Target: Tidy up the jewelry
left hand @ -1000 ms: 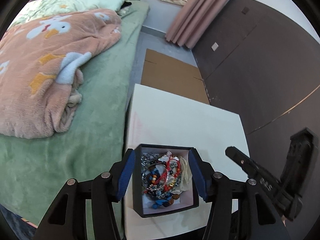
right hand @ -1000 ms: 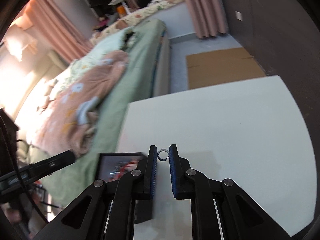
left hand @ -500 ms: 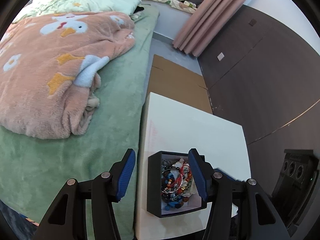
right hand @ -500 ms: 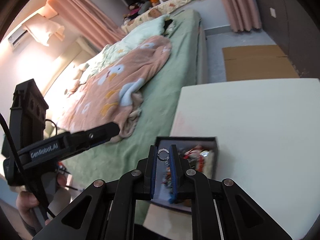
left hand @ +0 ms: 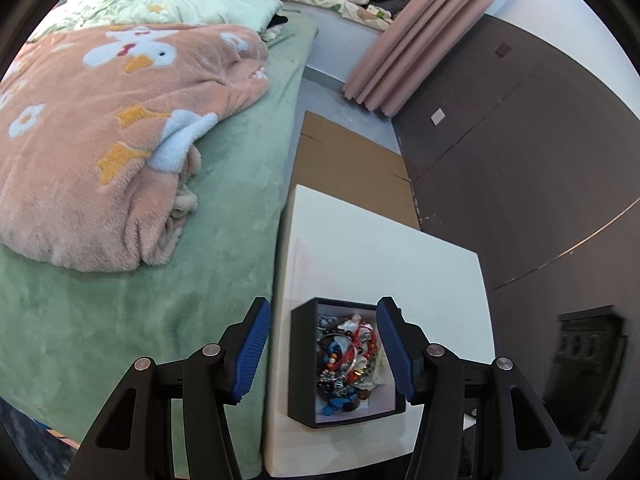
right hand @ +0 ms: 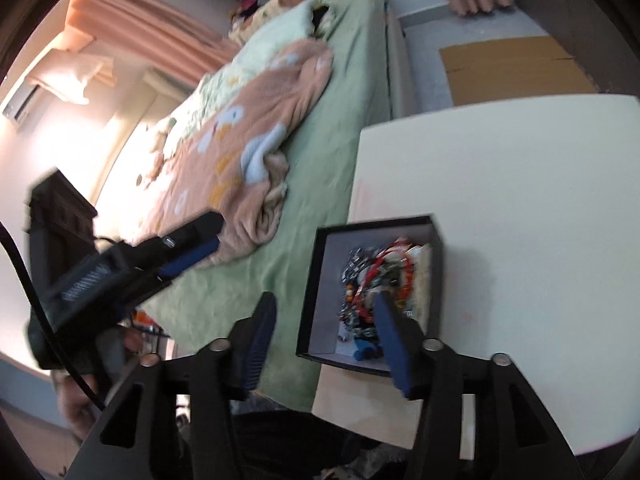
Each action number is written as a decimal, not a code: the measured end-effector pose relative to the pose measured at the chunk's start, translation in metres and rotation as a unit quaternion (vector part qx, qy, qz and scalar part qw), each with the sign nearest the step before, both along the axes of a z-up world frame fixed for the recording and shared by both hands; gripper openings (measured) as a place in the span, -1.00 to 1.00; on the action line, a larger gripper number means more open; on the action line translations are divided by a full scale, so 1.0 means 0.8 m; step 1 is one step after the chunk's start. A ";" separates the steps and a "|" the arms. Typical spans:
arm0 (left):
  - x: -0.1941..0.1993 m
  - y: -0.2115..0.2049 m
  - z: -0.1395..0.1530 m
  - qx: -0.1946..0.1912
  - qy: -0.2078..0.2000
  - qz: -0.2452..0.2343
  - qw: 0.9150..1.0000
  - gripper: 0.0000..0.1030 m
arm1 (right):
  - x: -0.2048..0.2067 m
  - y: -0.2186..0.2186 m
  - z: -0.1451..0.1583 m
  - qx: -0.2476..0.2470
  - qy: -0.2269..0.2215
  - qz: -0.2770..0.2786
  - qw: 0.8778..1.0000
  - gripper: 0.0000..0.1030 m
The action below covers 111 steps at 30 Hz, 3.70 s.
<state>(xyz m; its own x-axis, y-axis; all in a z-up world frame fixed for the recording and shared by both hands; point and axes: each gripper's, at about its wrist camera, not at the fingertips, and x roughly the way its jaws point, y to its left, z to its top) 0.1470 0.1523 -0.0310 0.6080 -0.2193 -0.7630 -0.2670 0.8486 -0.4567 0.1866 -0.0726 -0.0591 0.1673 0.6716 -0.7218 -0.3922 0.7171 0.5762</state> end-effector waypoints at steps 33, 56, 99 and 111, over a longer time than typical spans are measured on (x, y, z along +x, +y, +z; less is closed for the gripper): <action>-0.128 -0.139 0.021 0.143 -0.076 -0.068 0.984 0.87 | -0.129 -0.180 0.081 -0.065 -0.131 -0.146 0.979 0.89; -0.161 -0.172 0.033 0.195 -0.124 -0.088 0.969 0.88 | -0.156 -0.204 0.073 -0.110 -0.185 -0.136 0.967 1.00; -0.183 -0.156 0.084 0.213 -0.154 -0.060 0.963 0.88 | -0.150 -0.217 0.075 -0.114 -0.205 -0.148 0.961 1.00; -0.190 -0.154 0.090 0.209 -0.158 -0.057 0.963 0.88 | -0.145 -0.215 0.070 -0.119 -0.195 -0.160 0.960 1.00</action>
<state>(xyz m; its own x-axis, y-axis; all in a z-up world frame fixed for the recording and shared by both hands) -0.0052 0.0292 0.0406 0.8145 -0.0127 -0.5800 -0.0644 0.9916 -0.1121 0.0706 -0.2446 -0.0030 0.6265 0.3647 -0.6888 -0.2818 0.9300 0.2361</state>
